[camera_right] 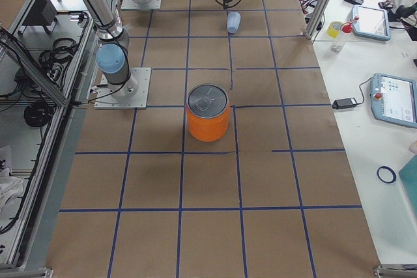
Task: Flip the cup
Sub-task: 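Withdraw the right gripper while the left gripper reaches to the lying cup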
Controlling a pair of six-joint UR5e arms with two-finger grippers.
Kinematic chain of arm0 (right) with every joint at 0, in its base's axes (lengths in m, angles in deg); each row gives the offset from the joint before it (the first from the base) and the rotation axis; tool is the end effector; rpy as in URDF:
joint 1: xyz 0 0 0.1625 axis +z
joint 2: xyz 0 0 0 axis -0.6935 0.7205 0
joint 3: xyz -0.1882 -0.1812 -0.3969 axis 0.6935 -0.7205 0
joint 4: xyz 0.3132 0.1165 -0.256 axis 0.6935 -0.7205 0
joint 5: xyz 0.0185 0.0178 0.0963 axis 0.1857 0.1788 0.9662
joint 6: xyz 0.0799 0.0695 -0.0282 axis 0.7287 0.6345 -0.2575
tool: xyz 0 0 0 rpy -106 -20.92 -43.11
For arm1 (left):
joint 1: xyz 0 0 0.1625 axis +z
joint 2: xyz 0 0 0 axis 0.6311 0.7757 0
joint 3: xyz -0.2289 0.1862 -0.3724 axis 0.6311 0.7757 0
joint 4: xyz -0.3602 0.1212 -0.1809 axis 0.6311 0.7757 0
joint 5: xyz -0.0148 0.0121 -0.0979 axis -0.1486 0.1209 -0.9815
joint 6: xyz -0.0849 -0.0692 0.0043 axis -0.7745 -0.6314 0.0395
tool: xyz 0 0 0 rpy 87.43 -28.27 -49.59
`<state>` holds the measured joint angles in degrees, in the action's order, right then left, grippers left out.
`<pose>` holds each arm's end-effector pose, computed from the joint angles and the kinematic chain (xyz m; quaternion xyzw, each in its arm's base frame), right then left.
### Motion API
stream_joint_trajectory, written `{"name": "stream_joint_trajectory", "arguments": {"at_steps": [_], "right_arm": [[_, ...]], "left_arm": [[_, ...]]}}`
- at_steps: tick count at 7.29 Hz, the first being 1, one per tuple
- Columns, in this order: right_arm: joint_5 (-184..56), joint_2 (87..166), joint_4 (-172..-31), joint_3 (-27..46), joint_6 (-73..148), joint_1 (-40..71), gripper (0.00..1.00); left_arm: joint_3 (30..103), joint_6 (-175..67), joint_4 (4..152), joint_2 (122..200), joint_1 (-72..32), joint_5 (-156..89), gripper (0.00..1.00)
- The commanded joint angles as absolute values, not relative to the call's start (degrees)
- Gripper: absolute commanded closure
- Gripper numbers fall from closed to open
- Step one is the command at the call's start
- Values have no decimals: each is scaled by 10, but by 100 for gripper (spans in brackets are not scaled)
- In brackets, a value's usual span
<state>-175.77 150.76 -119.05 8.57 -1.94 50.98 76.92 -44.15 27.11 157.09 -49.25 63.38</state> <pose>0.1761 -0.4625 0.5526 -0.2403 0.9691 -0.0552 0.0042 -0.1448 -0.5824 0.3290 0.0600 -0.9898 -0.0225 0.1275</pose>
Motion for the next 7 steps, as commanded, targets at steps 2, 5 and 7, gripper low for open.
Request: {"name": "stream_joint_trajectory", "arguments": {"at_steps": [2,5,7], "right_arm": [[-1756,1524,-1182,86,40,477,0],[-1735,1525,-1173,86,80,434,0],[-1737,1529,-1179,85,91,433,0]], "left_arm": [[768,-474,172,1651,-501,556,0],[765,-518,126,1681,-541,544,0],[766,-524,127,1689,-549,544,0]]}}
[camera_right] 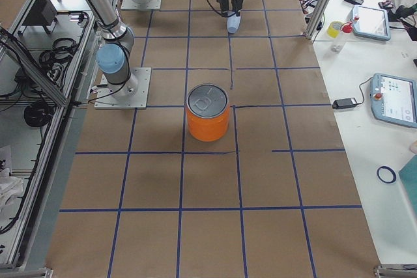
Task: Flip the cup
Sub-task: 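Close the left gripper on the rim of the lying cup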
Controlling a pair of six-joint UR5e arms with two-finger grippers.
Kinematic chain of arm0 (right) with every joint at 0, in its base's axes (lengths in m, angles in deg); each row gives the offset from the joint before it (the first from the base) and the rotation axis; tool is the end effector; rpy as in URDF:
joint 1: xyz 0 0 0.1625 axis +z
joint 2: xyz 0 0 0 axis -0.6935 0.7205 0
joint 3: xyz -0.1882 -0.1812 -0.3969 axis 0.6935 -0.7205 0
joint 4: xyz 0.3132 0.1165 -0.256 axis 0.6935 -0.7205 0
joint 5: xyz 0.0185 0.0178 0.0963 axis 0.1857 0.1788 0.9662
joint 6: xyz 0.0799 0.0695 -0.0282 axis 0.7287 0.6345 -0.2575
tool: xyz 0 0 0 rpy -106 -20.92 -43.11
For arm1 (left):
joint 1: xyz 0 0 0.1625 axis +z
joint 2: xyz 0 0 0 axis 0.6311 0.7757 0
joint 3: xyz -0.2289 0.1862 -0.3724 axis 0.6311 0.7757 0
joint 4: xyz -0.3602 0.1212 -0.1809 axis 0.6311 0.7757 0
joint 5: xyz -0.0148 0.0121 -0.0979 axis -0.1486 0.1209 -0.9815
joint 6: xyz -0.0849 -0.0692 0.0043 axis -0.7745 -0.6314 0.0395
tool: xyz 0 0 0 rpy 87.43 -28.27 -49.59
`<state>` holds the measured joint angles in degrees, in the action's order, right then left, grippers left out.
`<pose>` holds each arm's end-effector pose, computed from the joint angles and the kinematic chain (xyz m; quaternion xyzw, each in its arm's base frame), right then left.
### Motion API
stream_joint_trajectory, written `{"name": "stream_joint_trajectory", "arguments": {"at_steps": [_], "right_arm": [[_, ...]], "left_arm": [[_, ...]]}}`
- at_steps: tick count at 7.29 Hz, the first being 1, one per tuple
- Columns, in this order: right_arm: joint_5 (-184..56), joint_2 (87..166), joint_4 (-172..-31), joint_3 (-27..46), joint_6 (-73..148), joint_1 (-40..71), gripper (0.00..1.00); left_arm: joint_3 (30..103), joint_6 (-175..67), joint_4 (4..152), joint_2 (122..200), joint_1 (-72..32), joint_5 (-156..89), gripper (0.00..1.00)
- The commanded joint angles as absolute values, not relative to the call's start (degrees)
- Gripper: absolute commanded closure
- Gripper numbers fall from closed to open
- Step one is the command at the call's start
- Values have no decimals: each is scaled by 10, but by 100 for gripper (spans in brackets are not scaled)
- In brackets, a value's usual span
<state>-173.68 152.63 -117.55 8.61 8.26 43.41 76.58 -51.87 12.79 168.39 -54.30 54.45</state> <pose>0.1183 -0.4663 0.5648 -0.0887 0.9940 -0.0604 0.0231 -0.2147 -0.6187 0.2424 0.0775 -0.9756 -0.0187 0.2044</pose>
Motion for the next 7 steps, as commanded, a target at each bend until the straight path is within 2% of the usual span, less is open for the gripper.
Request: {"name": "stream_joint_trajectory", "arguments": {"at_steps": [1,2,3,4,5,7], "right_arm": [[-1741,1531,-1177,86,91,432,0],[-1736,1530,-1179,86,91,431,0],[-1741,1531,-1178,86,87,431,0],[-1743,1531,-1188,85,89,427,0],[-1738,1531,-1191,86,90,425,0],[-1750,1537,-1185,87,96,408,0]], "left_arm": [[765,-539,127,1689,-555,545,0],[766,-535,125,1696,-555,544,3],[765,-536,124,1698,-556,542,42],[764,-540,125,1700,-556,539,91],[761,-542,125,1698,-556,511,100],[728,-570,133,1697,-555,515,100]]}}
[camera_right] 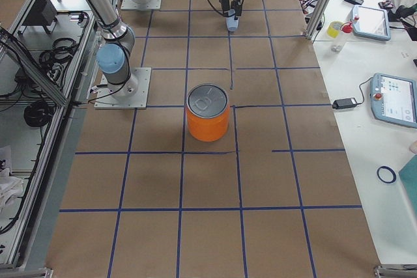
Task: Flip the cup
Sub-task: 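Lift the cup with the left gripper toward the wooden board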
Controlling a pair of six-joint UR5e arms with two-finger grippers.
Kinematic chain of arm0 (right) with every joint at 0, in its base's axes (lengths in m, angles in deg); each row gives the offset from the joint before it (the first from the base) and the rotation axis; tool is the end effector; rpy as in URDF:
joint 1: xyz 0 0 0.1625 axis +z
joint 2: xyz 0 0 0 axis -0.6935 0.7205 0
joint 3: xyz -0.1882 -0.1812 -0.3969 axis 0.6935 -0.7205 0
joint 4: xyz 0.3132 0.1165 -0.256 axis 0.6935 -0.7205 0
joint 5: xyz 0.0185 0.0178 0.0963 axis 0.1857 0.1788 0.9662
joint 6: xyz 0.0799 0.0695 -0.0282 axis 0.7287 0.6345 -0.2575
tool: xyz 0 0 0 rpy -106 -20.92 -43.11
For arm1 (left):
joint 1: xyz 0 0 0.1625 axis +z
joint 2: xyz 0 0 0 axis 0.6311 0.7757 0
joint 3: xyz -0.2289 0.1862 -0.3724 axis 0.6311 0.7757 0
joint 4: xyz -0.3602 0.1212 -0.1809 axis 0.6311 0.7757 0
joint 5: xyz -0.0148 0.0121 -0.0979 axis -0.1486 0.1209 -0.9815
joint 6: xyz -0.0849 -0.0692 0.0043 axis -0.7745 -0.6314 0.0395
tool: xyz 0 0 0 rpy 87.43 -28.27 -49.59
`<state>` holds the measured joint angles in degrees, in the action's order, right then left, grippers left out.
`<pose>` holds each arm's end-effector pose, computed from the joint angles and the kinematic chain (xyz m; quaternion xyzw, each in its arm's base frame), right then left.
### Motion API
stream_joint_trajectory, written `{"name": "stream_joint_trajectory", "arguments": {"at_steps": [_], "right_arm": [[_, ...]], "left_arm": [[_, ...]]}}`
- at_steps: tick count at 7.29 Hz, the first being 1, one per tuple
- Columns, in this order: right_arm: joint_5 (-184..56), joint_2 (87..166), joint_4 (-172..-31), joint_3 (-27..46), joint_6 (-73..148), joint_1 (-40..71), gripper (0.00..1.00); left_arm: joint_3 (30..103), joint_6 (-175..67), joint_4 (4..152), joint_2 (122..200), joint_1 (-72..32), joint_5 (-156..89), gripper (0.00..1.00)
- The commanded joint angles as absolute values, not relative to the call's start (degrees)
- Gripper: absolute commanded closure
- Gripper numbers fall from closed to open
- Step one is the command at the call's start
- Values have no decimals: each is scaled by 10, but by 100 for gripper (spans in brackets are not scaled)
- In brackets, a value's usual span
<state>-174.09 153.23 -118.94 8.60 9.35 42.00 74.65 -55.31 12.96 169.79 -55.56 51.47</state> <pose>0.1062 -0.4671 0.5724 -0.0672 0.9946 -0.0772 0.0170 -0.2344 -0.6265 0.2430 0.0945 -0.9684 -0.0288 0.2289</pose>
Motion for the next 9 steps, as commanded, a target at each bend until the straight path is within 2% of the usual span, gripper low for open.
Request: {"name": "stream_joint_trajectory", "arguments": {"at_steps": [1,4,6,9], "right_arm": [[-1741,1536,-1185,88,92,407,0],[-1741,1539,-1184,90,95,408,0],[-1762,1542,-1185,86,93,402,0],[-1759,1539,-1180,67,69,404,0]], "left_arm": [[718,-590,134,1692,-555,524,100],[712,-595,136,1661,-568,668,100],[678,-544,140,1652,-567,788,100],[680,-447,135,1656,-515,848,100]]}}
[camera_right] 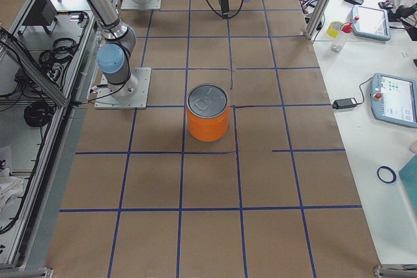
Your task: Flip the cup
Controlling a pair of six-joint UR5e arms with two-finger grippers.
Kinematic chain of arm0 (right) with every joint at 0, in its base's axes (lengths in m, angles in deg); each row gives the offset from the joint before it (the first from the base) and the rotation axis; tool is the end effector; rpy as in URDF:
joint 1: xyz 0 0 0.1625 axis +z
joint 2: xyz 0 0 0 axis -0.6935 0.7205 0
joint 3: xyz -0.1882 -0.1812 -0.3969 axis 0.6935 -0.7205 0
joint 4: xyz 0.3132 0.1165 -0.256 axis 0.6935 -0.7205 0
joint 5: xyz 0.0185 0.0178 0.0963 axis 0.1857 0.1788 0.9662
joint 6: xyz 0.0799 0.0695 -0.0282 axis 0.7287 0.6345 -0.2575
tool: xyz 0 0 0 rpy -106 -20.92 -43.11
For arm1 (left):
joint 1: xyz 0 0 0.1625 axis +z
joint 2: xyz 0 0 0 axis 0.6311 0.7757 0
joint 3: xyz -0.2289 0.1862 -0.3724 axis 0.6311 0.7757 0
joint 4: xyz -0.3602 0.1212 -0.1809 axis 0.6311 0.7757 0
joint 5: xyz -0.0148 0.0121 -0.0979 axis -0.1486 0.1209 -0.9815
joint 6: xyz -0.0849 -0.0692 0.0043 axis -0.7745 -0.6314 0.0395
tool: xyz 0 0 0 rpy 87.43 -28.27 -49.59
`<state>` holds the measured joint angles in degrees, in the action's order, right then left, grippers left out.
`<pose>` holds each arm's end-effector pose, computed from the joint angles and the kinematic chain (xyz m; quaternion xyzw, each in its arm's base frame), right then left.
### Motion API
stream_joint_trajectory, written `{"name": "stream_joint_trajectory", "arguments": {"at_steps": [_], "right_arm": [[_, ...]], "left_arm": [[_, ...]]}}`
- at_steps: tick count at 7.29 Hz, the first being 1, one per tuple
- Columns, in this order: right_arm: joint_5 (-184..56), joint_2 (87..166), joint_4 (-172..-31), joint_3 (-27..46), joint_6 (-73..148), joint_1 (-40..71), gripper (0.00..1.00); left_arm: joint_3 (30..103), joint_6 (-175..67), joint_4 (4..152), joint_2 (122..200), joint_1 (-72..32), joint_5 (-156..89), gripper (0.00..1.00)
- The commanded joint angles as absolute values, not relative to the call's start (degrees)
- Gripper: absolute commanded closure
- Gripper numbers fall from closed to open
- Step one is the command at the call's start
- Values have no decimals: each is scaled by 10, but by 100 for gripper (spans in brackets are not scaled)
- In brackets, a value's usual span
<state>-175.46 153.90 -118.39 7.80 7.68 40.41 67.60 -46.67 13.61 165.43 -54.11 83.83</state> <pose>0.0911 -0.4647 0.5837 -0.0671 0.9942 -0.0836 0.0017 -0.1601 -0.6632 0.3363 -0.0428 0.9921 -0.1113 0.0393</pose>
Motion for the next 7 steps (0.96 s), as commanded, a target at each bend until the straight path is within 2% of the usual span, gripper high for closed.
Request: {"name": "stream_joint_trajectory", "arguments": {"at_steps": [1,3,7], "right_arm": [[-1758,1534,-1149,43,70,403,0],[-1758,1503,-1130,17,68,402,0],[-1752,1502,-1107,13,68,413,0]], "left_arm": [[681,-432,133,1665,-499,849,100],[682,-428,132,1677,-493,849,100],[682,-428,133,1703,-483,849,99]]}}
